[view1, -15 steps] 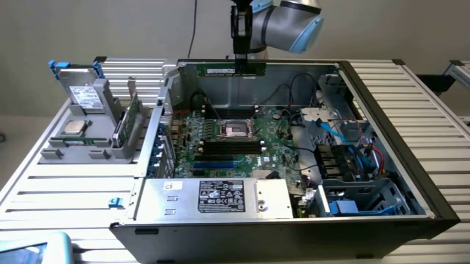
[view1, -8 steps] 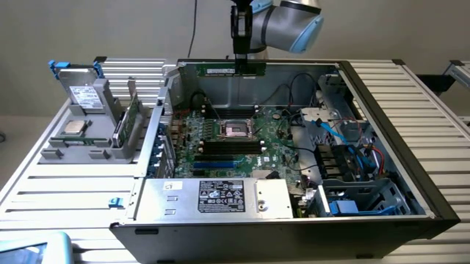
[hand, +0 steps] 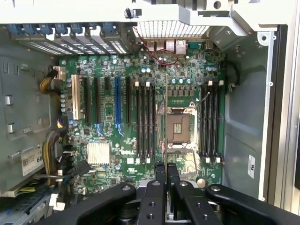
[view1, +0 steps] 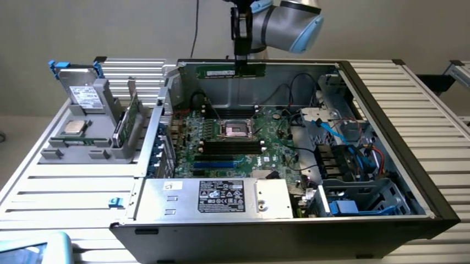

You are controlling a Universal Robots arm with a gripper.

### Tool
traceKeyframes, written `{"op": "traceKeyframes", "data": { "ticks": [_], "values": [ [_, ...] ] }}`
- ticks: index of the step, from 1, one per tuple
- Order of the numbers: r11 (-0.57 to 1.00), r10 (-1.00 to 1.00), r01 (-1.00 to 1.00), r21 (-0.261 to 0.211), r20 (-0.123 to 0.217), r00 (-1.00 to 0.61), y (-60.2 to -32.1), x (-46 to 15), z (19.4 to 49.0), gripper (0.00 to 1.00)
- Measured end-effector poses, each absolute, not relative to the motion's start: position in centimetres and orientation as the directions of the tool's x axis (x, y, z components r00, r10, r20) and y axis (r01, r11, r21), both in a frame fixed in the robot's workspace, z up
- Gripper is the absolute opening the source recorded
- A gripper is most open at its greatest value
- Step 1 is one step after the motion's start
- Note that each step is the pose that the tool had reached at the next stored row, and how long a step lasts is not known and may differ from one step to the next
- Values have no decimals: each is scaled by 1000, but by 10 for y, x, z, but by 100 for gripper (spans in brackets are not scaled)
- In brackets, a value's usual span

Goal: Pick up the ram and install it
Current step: 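Insert the ram into the slot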

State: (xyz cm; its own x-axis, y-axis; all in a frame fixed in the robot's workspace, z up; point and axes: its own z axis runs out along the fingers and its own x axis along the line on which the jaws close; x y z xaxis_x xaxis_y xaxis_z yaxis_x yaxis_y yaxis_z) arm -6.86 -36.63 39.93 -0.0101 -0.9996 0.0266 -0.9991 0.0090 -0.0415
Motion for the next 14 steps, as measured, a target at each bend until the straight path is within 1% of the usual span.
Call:
{"op": "traceKeyframes", "data": {
  "ticks": [6, 14],
  "values": [
    [6, -999, -999, -33, 53, -8, -366, -68, 396, 13],
    [6, -998, -1000, -20, 54, -7, -367, -62, 383, 13]
  ]
}}
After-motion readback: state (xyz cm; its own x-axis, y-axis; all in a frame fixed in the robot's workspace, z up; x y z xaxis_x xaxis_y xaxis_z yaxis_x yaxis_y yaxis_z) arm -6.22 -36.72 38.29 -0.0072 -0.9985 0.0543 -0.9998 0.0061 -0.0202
